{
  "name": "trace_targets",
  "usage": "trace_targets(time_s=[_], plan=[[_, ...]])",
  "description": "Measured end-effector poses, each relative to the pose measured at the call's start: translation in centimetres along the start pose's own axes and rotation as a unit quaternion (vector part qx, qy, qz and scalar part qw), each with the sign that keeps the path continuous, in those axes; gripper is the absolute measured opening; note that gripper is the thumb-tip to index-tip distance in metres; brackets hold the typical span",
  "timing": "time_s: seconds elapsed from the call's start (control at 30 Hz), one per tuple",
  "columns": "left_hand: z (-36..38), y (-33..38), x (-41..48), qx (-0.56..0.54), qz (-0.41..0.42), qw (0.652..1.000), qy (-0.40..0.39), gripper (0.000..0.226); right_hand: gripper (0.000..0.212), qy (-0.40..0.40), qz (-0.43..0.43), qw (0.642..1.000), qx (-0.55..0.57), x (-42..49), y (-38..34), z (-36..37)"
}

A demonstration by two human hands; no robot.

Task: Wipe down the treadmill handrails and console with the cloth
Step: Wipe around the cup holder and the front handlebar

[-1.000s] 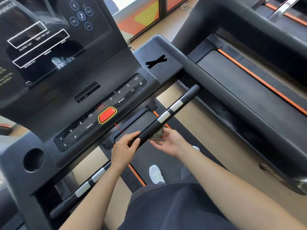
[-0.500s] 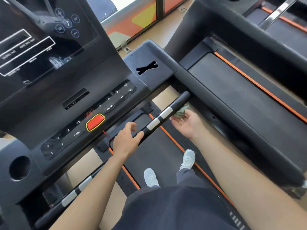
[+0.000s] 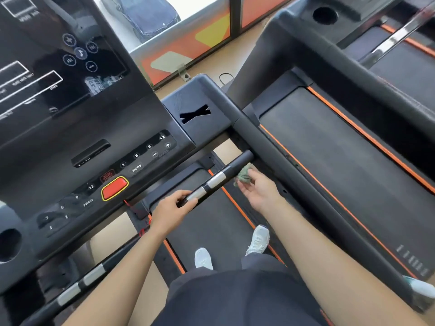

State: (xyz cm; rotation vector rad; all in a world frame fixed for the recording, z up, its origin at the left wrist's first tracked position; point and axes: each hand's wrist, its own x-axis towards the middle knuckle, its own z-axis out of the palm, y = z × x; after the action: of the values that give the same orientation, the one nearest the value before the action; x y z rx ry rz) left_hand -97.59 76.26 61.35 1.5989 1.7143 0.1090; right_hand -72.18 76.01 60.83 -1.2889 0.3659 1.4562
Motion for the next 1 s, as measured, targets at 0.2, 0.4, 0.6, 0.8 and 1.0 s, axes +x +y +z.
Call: trace_targets(time_s=[0.2,0.4,0.6,0.8,1.0], plan=[[0.2,0.3,-0.2,0.002,-0.023,1.000,0.015,0.027,0.023,-0.016,-0.034,0.999,0.015,-1.7,-1.3,-0.9],[0.1,1.5,-0.7,-0.007,-0.037,0.999,0.008,0.023,0.021,-0.152,-0.267,0.930,-0.200,-2.6,-4.9,-0.2],[0.5,3.2,-0.7,-0.037,-0.040,0.998,0.019,0.040,0.029,-0.153,-0.443,0.682,-0.562,-0.4,-3.2,-0.6],[0.8,8.2,1.6,-0.094,0.086,0.992,0.003,0.044,0.028,-0.206,-0.347,0.718,-0.567,-1.6,-1.6,-1.3],[-0.8,12.7,4.8,-0.158,0.155,0.972,-0.084,0.026,0.052,-0.211,-0.335,0.760,-0.515,-2.7,-5.0,0.4]])
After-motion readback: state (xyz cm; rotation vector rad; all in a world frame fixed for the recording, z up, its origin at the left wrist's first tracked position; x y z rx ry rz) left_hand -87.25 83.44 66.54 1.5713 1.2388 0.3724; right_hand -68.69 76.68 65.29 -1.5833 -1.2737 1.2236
